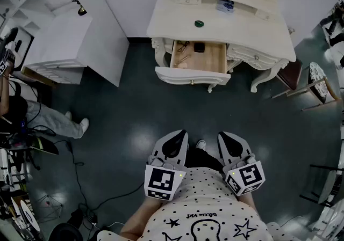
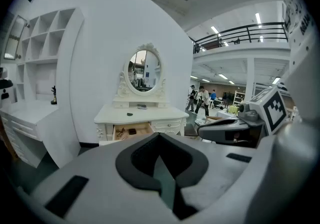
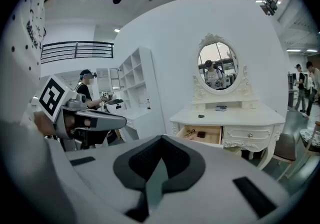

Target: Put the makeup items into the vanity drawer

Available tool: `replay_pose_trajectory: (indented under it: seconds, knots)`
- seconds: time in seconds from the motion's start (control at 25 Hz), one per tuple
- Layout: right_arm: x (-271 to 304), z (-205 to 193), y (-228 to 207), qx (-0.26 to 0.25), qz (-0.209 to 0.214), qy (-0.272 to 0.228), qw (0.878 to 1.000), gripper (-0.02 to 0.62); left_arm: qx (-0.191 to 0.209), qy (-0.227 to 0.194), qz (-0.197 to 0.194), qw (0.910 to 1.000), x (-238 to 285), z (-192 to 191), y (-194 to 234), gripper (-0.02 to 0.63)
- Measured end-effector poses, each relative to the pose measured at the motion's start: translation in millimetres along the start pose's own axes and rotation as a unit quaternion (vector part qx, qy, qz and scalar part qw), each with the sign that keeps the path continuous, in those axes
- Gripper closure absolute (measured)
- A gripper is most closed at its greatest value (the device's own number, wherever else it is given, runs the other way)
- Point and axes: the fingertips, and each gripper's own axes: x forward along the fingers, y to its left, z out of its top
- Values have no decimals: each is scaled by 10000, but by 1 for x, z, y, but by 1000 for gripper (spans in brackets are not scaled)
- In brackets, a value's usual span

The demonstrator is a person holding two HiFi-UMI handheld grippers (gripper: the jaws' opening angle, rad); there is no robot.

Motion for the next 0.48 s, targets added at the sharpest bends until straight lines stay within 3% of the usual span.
replay_pose_trajectory:
  seconds: [0.48]
  knots:
    - [-4, 0, -5, -1, 10, -18, 10000, 588, 24, -67, -60, 10000, 6, 4, -6, 611]
